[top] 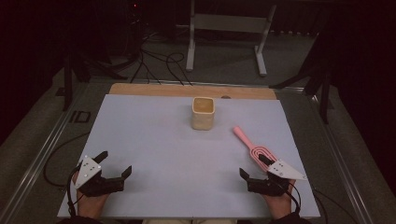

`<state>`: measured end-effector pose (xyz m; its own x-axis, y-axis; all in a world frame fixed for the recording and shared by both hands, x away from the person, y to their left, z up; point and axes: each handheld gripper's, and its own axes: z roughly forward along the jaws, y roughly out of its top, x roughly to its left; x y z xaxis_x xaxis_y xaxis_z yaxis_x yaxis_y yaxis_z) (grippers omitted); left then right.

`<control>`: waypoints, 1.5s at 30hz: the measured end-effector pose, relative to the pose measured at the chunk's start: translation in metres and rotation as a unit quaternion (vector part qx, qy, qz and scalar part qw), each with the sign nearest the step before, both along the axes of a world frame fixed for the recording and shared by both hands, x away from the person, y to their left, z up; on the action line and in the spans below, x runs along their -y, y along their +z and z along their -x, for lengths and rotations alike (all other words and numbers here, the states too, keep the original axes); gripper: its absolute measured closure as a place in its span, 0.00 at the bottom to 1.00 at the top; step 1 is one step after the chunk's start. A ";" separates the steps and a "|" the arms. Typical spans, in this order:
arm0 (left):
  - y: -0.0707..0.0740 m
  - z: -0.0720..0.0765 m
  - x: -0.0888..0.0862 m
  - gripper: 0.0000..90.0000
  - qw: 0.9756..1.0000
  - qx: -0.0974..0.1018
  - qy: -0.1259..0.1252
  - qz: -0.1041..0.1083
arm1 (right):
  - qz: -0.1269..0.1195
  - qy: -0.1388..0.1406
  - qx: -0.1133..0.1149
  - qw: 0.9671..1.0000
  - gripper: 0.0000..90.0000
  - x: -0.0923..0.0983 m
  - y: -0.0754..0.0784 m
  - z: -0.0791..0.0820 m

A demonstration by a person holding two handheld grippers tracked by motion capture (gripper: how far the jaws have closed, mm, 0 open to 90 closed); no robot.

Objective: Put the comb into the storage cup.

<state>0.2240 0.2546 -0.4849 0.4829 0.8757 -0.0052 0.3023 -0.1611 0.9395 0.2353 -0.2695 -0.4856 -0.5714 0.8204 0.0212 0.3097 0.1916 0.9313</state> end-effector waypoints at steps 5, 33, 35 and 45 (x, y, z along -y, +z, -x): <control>-0.001 -0.001 -0.001 0.00 1.000 0.002 0.006 0.002 | 0.001 -0.002 -0.002 1.000 0.10 0.000 -0.001 -0.002; -0.002 -0.002 -0.001 0.01 1.000 0.003 0.009 0.000 | 0.037 0.002 -0.038 0.999 0.32 -0.004 0.001 -0.010; -0.002 -0.002 -0.001 0.01 1.000 0.003 0.009 0.000 | 0.042 0.002 -0.036 0.998 0.39 -0.004 0.001 -0.009; -0.002 -0.002 -0.001 0.01 1.000 0.004 0.009 0.000 | 0.052 -0.004 -0.038 0.998 0.65 -0.002 0.000 -0.010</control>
